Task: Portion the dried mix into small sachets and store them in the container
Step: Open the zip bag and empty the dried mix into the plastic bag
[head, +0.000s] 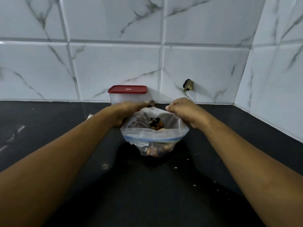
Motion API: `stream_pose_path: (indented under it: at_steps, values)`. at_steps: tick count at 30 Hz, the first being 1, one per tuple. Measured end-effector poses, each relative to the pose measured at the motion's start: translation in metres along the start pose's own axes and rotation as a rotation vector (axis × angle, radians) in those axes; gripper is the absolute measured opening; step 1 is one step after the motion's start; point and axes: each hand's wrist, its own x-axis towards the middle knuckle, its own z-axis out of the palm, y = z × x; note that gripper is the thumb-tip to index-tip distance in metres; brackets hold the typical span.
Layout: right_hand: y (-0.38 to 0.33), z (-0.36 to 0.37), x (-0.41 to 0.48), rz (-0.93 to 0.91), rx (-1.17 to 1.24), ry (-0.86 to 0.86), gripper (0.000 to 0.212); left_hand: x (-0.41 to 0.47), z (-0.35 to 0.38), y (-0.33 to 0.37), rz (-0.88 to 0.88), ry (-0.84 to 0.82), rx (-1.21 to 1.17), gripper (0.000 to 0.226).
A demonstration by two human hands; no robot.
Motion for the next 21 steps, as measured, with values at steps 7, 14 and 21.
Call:
stream_pose_path:
  at_steps: [7, 14, 21]
  values:
    - [-0.031, -0.014, -0.044, -0.387, -0.347, -0.298, 0.016, -0.008, 0.014, 0.014, 0.203, 0.099, 0.294, 0.020]
    - [-0.025, 0.009, -0.059, -0.375, -0.644, -0.382, 0.041, -0.013, 0.008, 0.008, 0.097, 0.215, 0.226, 0.028]
    - [-0.022, 0.009, -0.075, -0.594, -0.910, -0.082, 0.008, -0.026, -0.008, -0.003, 0.005, 0.365, 0.307, 0.009]
